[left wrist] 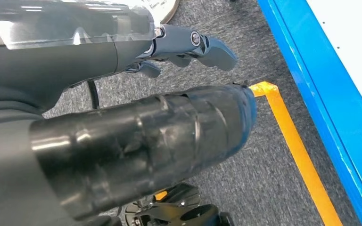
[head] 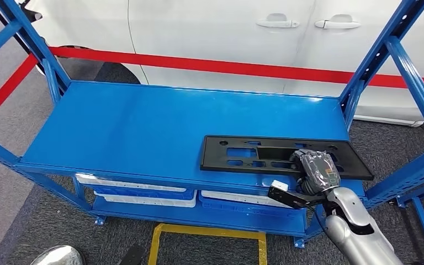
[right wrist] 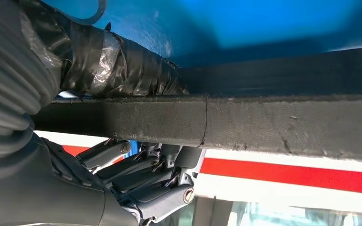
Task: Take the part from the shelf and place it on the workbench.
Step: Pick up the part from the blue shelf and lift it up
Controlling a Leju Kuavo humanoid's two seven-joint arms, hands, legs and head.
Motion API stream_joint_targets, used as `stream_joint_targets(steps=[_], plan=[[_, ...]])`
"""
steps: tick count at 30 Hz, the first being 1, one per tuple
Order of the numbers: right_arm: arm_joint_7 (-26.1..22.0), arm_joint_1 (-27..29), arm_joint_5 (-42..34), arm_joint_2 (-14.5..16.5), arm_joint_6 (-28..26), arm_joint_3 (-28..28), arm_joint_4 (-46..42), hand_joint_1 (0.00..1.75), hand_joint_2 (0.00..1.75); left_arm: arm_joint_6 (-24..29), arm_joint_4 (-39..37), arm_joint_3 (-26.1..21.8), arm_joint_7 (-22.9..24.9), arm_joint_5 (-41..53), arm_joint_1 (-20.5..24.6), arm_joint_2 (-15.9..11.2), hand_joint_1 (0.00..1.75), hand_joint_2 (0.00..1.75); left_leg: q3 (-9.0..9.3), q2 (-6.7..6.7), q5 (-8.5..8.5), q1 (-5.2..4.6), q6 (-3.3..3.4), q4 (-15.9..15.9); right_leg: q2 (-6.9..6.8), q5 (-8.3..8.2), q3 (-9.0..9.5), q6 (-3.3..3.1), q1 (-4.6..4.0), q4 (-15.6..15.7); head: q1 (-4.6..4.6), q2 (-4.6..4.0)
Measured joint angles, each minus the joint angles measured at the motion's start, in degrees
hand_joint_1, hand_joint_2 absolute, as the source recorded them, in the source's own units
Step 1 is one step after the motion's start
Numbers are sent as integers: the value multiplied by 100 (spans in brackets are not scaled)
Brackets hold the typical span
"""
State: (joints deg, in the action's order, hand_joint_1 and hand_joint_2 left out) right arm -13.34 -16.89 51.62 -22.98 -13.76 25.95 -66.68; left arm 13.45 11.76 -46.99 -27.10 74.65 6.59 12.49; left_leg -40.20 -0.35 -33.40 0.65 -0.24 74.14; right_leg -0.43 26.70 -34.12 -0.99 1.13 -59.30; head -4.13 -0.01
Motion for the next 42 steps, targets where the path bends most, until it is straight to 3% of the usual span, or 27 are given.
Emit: stream_joint_targets(steps=[3, 5, 7, 9, 10, 13, 14, 15, 17, 19, 20, 23, 25, 28, 29, 30, 31, 33, 35, 39, 40, 42], plan=[[42, 232, 318, 31, -426, -90, -384, 175, 175, 17, 0, -1, -2, -25, -5, -3, 0, 0, 478, -1, 544, -6, 52, -1041, 19, 22, 3, 30, -5, -22, 0, 0], [62, 306, 405, 52, -575, -143, -582, 175, 175, 24, 0, -1, -4, -31, -3, -7, 0, 0, 657, -3, 633, -22, 91, -1444, 36, 23, -19, 77, -25, -35, -1, 1], [102, 379, 501, 61, -638, -180, -727, 175, 175, 28, 0, -2, -9, -51, -7, -9, 0, 0, 673, -6, 623, -29, 134, -1503, 39, 8, -26, 140, -32, -19, -1, 1], [188, 528, 796, 87, -872, -215, -961, 175, 175, 30, 0, -2, -23, -85, -14, -6, 0, 0, 693, -11, 662, -11, 205, -1560, 36, 93, -58, 197, -13, -99, -3, 1], [244, 626, 1036, 125, -1081, -227, -1143, 175, 175, 29, 0, -2, -36, -103, -16, -4, 0, 0, 704, -11, 678, 2, 240, -1588, 37, 224, -143, 219, -5, -291, -4, 1], [430, 929, 1836, 350, -1660, -210, -1783, 175, 175, 22, 0, -2, -74, -142, -30, -3, 0, 0, 712, -1, 673, 3, 280, -1594, 40, 712, -641, 261, 9, -1343, -4, 1], [487, 1013, 2050, 435, -1749, -185, -1968, 175, 175, 17, 0, -3, -86, -150, -34, -3, 0, 0, 716, 0, 665, 1, 282, -1590, 39, 741, -748, 272, 15, -1553, -4, 1], [546, 1076, 2227, 513, -1803, -147, -2126, 175, 175, 13, 0, -3, -95, -157, -36, -2, 0, 0, 724, -1, 655, 1, 279, -1584, 38, 662, -759, 276, 22, -1560, -4, 1], [656, 1142, 2522, 647, -1858, -52, -2387, 175, 175, 9, 0, -4, -108, -177, -36, 4, 0, 0, 753, -10, 623, 5, 257, -1567, 35, 277, -483, 260, 34, -974, -5, -1], [767, 1155, 2776, 793, -1965, 69, -2574, 175, 175, 10, 0, -4, -116, -194, -32, 9, 0, 0, 767, -15, 582, -14, 207, -1538, 40, 43, -152, 220, 14, -306, -4, -1], [817, 1162, 2890, 875, -2025, 136, -2639, 175, 175, 10, 0, -4, -119, -198, -30, 10, 0, 0, 767, -14, 571, -22, 177, -1530, 46, 22, -72, 198, -2, -139, -3, -1], [952, 1201, 3108, 1114, -2124, 360, -2738, 175, 175, 9, 0, -5, -125, -206, -26, 13, 0, 0, 765, -7, 552, -17, 76, -1530, 62, 39, -51, 111, -16, -69, -1, 1], [1021, 1212, 3165, 1274, -2148, 557, -2751, 175, 175, 9, 0, -7, -128, -207, -24, 15, 0, 0, 689, -2, 397, -1, 13, -1335, 59, 22, -34, 36, 3, -33, -1, 1], [1103, 1214, 3179, 1524, -2197, 930, -2735, 175, 175, 10, 0, -7, -129, -208, -33, 15, 0, 131, 243, 0, -94, 6, -39, -353, 50, 23, -24, -36, -7, -22, 0, 1], [1126, 1214, 3168, 1586, -2213, 1043, -2718, 175, 175, 4, 0, -7, -131, -210, -40, 15, 0, 175, 100, 1, -175, 7, -43, -63, 50, 26, -22, -42, -15, -23, 0, 1], [1151, 1212, 3153, 1634, -2222, 1134, -2696, 175, 175, -5, 0, -7, -136, -213, -47, 15, 0, 175, 33, 1, -151, 6, -39, 55, 50, 29, -17, -47, -23, -25, -1, 1], [1175, 1207, 3133, 1673, -2226, 1202, -2671, 175, 175, -19, 0, -7, -145, -217, -51, 15, 0, 175, 71, 1, -17, 6, -27, -55, 51, 32, -8, -50, -30, -25, 0, 1], [1223, 1181, 3097, 1726, -2226, 1283, -2626, 175, 175, -48, 0, -7, -176, -223, -53, 14, 0, 175, 387, 0, 392, 1, 20, -772, 54, 41, 15, -47, -38, -26, -1, 0], [1259, 1148, 3067, 1755, -2231, 1321, -2598, 175, 175, -64, 0, -7, -211, -224, -53, 13, 0, 175, 667, -4, 604, -21, 60, -1394, 59, 45, 9, -17, -60, -39, -2, 1], [1256, 1117, 2983, 1767, -2237, 1397, -2572, 175, 175, -111, 0, -10, -246, -224, -78, 12, 0, 175, 727, -8, 645, -18, 140, -1569, 64, 56, -16, 90, -77, -50, -2, 1], [1255, 1104, 2952, 1767, -2236, 1416, -2566, 175, 175, -121, 0, -10, -249, -234, -80, 12, 0, 175, 735, -4, 666, -3, 178, -1596, 63, 139, -56, 120, -75, -151, -3, 1], [1256, 1078, 2894, 1766, -2234, 1446, -2549, 175, 175, -134, 0, -14, -248, -270, -79, 14, 0, 175, 740, 4, 690, 10, 228, -1623, 58, 468, -295, 167, -61, -695, -5, 1]])
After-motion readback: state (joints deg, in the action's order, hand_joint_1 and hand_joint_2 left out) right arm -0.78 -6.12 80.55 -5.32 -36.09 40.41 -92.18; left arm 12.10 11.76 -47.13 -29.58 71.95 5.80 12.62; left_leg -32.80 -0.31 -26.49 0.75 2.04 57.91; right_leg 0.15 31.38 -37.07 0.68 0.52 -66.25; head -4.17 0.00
